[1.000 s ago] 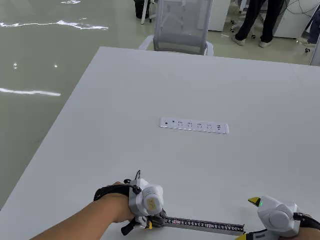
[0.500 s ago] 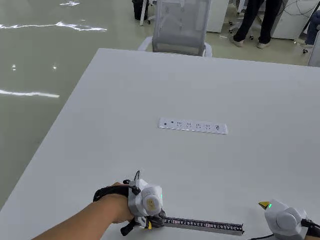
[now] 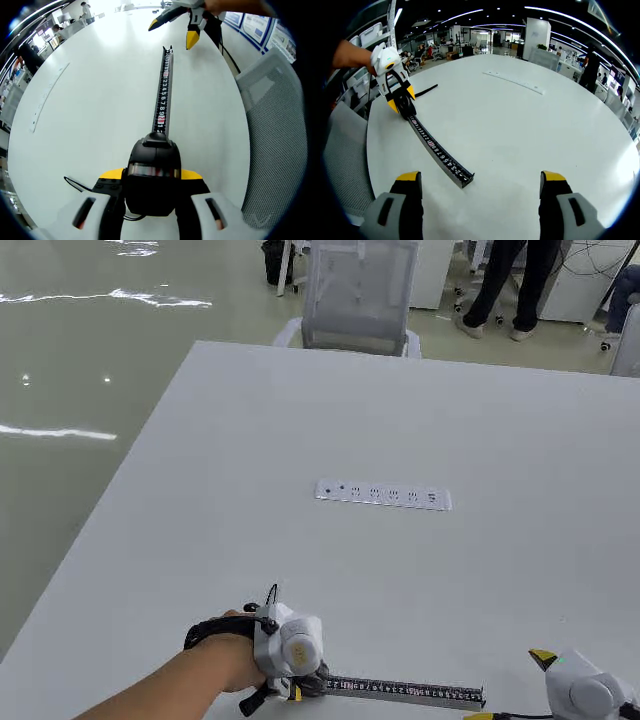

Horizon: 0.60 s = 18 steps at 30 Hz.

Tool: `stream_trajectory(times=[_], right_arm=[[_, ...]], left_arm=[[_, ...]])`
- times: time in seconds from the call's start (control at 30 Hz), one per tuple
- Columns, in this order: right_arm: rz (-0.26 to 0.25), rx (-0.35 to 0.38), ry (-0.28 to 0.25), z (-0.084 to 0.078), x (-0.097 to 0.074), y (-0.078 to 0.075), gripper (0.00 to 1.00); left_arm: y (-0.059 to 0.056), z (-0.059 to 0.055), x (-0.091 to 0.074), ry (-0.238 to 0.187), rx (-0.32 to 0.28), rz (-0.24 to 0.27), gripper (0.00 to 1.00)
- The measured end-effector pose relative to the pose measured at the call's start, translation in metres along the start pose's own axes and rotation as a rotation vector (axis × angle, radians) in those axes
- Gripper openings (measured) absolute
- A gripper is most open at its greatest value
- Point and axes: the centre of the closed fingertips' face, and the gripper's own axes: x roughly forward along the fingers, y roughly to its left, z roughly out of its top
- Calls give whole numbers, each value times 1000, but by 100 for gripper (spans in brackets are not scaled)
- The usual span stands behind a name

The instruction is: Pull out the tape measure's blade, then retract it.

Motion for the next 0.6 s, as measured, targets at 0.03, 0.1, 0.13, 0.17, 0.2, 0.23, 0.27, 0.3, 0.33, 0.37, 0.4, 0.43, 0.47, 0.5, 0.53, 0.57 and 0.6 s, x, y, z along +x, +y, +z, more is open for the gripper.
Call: stream_trajectory(times=[0.03,0.1,0.13,0.17,0.2,0.23,0.27,0.3,0.33,0.37,0.4,0.43,0.47,0.5,0.53,0.57,0.6], right_arm=[[-11,5,-10,0,-1,0,100],[-43,38,-44,2,-4,-2,100],[-48,56,-56,2,-6,-2,100],[-58,69,-70,2,-7,-2,100],[-70,96,-94,2,-10,-2,100],[-74,110,-107,1,-11,-1,100],[-81,105,-110,0,-13,0,100],[-95,94,-118,-1,-16,1,100],[-100,94,-123,-2,-16,3,100],[-104,102,-132,-3,-18,4,100],[-105,104,-134,-3,-20,6,100],[-107,104,-137,-3,-21,8,100],[-112,102,-143,-3,-25,11,100],[-116,103,-148,-2,-26,12,100],[-118,111,-157,-3,-29,13,100],[-122,115,-162,-3,-31,14,100],[-131,111,-167,-4,-33,16,100]], left_arm=[[0,0,0,0,0,1,34],[-1,1,-1,-5,2,3,34],[-1,1,-1,-8,2,4,34],[-1,1,-1,-10,0,5,34],[0,1,0,-11,1,6,34],[-1,1,-1,-11,3,7,34],[-1,1,-1,-10,5,7,34],[-1,1,-1,-10,6,8,34],[-1,1,0,-9,6,8,34],[-1,1,-1,-9,8,7,34],[-1,1,-1,-8,9,7,34],[-1,1,-1,-8,9,6,34],[-1,1,0,-8,11,5,34],[-1,1,-1,-8,13,5,34],[-1,1,-1,-7,17,4,35],[-1,1,0,-7,19,4,35],[-1,0,0,-7,19,4,35]])
